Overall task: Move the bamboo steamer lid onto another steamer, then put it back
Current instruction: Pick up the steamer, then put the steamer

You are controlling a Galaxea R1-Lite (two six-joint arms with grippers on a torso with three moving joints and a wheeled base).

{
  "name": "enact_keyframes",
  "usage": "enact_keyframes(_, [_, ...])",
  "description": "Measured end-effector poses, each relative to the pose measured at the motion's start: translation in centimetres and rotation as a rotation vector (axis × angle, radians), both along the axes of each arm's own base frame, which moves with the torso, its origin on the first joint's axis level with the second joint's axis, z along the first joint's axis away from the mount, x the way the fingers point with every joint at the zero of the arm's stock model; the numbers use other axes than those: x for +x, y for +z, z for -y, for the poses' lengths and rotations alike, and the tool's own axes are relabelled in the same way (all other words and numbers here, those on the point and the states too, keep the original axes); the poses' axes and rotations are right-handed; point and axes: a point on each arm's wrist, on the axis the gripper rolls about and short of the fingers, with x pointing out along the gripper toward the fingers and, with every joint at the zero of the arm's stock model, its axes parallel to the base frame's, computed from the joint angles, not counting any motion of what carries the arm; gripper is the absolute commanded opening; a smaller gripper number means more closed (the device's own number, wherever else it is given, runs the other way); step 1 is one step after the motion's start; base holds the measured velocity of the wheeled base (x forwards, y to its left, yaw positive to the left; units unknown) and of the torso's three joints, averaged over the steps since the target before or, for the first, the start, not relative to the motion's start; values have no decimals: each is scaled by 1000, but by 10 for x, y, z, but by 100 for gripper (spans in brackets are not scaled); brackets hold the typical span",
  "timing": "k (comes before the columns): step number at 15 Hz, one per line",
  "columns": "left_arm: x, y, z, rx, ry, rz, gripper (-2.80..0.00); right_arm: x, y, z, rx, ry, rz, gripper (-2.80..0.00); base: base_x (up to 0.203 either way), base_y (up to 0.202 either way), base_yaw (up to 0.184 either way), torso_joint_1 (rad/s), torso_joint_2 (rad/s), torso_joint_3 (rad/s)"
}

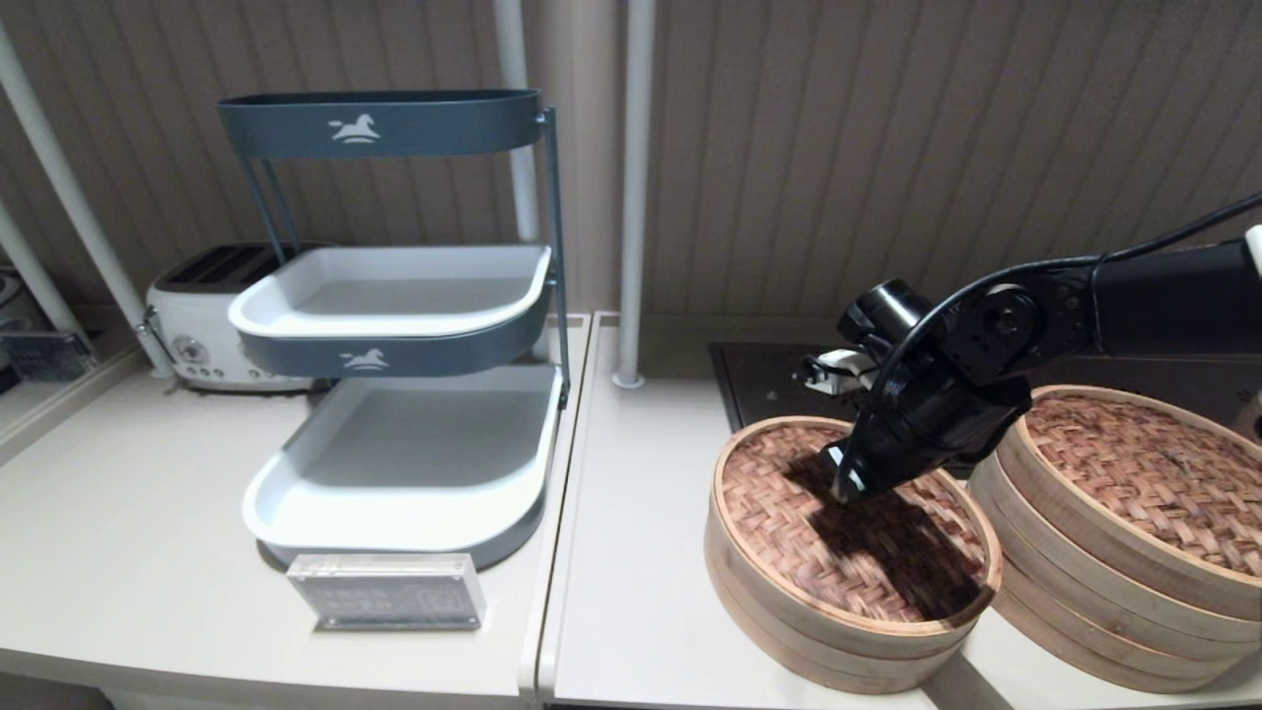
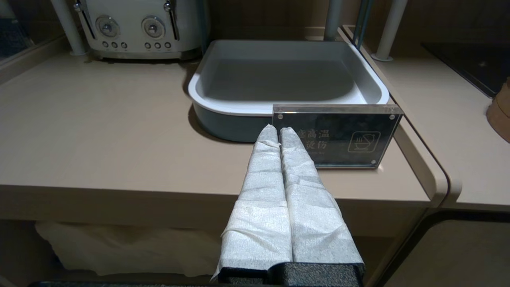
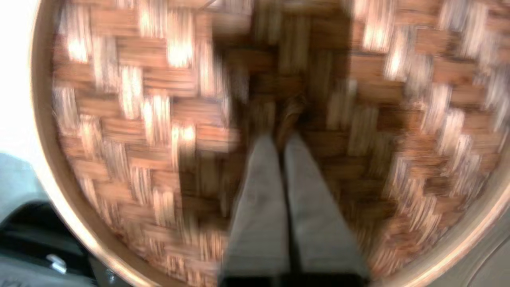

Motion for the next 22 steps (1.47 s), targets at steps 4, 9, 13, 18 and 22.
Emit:
enact_keyframes(4, [0, 0, 0, 0, 0, 1, -280, -5, -4, 3, -5, -1, -19, -280, 0, 0, 0, 0, 0, 0])
enact_keyframes(9, [0, 0, 0, 0, 1, 0, -280, -8, 13, 6, 0, -4, 28, -280, 0, 0, 0, 0, 0, 0])
enact_keyframes(13, [0, 0, 0, 0, 0, 0, -280, -13, 35, 7, 1, 39, 102, -280, 0, 0, 0, 0, 0, 0])
enact_keyframes(18, [0, 0, 0, 0, 0, 1, -280, -13, 55, 8, -11, 25, 168, -280, 0, 0, 0, 0, 0, 0])
enact_keyframes(22, [0, 0, 0, 0, 0, 1, -280, -16, 72, 10, -15, 22, 186, -280, 0, 0, 0, 0, 0, 0])
